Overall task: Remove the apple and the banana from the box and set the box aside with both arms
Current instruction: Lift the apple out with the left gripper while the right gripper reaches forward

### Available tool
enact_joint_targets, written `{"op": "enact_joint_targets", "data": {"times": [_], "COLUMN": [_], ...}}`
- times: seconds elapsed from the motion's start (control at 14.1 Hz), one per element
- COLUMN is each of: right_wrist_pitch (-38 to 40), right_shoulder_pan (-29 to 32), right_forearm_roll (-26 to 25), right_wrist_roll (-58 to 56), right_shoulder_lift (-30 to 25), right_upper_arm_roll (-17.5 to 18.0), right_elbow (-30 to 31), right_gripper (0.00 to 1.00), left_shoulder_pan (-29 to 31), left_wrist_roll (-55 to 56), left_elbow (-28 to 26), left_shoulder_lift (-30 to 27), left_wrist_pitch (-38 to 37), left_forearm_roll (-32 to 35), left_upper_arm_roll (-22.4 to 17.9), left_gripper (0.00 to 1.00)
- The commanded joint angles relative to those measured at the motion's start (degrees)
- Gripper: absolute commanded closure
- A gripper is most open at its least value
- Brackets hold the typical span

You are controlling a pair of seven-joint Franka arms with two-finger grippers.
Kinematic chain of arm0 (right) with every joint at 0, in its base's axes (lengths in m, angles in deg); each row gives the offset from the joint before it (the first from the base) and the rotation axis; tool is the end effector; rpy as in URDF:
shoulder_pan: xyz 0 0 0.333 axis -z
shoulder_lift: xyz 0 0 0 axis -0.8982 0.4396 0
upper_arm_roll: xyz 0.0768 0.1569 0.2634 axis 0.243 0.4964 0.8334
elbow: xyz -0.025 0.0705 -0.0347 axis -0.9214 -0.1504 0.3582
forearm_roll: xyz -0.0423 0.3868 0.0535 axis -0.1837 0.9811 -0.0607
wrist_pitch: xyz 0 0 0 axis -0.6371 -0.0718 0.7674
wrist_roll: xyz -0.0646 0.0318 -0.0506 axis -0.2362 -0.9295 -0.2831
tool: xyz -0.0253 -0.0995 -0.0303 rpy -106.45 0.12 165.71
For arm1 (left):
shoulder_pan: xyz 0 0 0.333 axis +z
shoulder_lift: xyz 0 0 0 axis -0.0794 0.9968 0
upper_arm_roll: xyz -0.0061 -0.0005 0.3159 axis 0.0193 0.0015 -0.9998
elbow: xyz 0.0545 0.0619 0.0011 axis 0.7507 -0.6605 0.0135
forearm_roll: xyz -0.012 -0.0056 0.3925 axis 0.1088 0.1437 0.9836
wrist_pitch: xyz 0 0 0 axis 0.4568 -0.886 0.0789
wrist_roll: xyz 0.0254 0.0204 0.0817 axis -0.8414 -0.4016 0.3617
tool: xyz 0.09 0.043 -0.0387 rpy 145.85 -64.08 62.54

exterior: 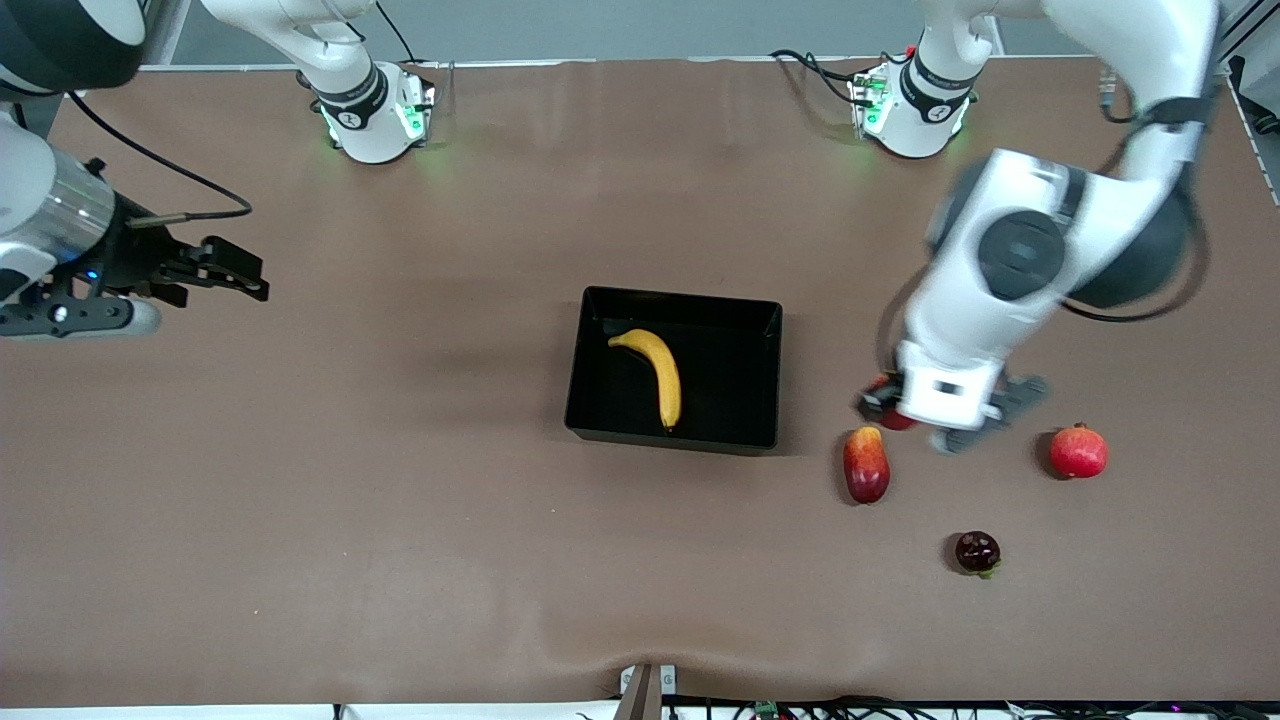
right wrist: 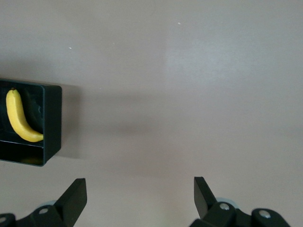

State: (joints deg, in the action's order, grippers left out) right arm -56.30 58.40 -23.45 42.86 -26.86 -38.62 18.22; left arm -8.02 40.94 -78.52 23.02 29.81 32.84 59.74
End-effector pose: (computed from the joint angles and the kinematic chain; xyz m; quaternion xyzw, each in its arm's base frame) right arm 0.5797 0.0844 0.5952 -0.9980 -0.0103 0.0399 0.0477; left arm 0.6370 -0.1820 0.4263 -0.9660 -0.2542 -0.0039 0.0478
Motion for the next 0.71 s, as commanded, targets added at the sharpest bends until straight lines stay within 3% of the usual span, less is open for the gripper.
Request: {"op": "enact_joint_targets", "data": {"times": [0.0,0.21,0.64], "right_wrist_pitch": [-0.65,-3.98,-13.82], "right_shoulder_pan": [-2.55,-5.98,-14.68], "right_forearm_roll": [1.35,1.44,0.74], "right_wrist_roll": [6.24,12.66,25.51], "right_shoulder_lift": [2.17,4.64,12.28], "right_upper_arm_roll": [-0.29,-0.29,-0.37], "right_elbow": [-0.95,-0.95,-0.95], "right_gripper": [0.00,0.00,0.00], "left_shoulder_pan": [5.56,9.79,10.41], "left_wrist_roll": [-4.14,-4.15,-4.15], "left_elbow": [-2.88,-3.67,-2.97], "left_shoulder_lift": [3.56,10.24,18.51], "left_wrist_pitch": [2.49,11.26,24.36], "left_forearm_roll": [0.97,0.97,0.97], "left_upper_arm_roll": [0.54,0.37,0.19], "left_gripper": [1.00,1.00,1.00]}}
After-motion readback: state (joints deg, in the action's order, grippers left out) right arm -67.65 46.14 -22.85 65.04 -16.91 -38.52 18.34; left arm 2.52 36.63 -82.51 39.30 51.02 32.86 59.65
